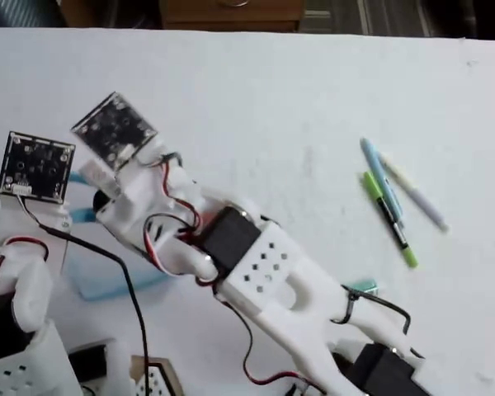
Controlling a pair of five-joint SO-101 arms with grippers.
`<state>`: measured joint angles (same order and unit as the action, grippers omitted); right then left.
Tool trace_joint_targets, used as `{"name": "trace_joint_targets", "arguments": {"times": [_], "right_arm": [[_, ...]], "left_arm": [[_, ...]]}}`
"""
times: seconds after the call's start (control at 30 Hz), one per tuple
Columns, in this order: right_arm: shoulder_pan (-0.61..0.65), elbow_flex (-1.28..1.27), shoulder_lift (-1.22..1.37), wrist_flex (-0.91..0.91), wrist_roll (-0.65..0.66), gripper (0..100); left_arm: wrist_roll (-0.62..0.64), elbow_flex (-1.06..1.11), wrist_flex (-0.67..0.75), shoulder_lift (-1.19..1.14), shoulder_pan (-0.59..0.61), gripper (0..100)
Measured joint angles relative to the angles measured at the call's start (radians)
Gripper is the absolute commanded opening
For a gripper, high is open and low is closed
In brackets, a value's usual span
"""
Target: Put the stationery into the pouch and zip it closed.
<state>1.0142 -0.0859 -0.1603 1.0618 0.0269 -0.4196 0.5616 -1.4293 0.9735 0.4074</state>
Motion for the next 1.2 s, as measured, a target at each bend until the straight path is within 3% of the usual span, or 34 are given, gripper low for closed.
{"name": "trace_joint_targets", "arguments": {"times": [0.47,0.8,0.97,1.2], "right_arm": [[0.017,0.051,0.048,0.04,0.287,1.7],[0.023,0.178,0.003,0.247,0.351,1.7],[0.041,0.207,-0.009,0.396,0.499,1.7],[0.041,0.227,0.006,0.423,0.595,1.7]], "left_arm": [[-0.002,0.003,-0.002,0.0,0.0,2],[-0.002,0.003,-0.002,0.0,0.008,2],[-0.002,0.002,0.006,0.0,0.008,2],[-0.002,0.002,0.006,0.0,0.008,2]]}}
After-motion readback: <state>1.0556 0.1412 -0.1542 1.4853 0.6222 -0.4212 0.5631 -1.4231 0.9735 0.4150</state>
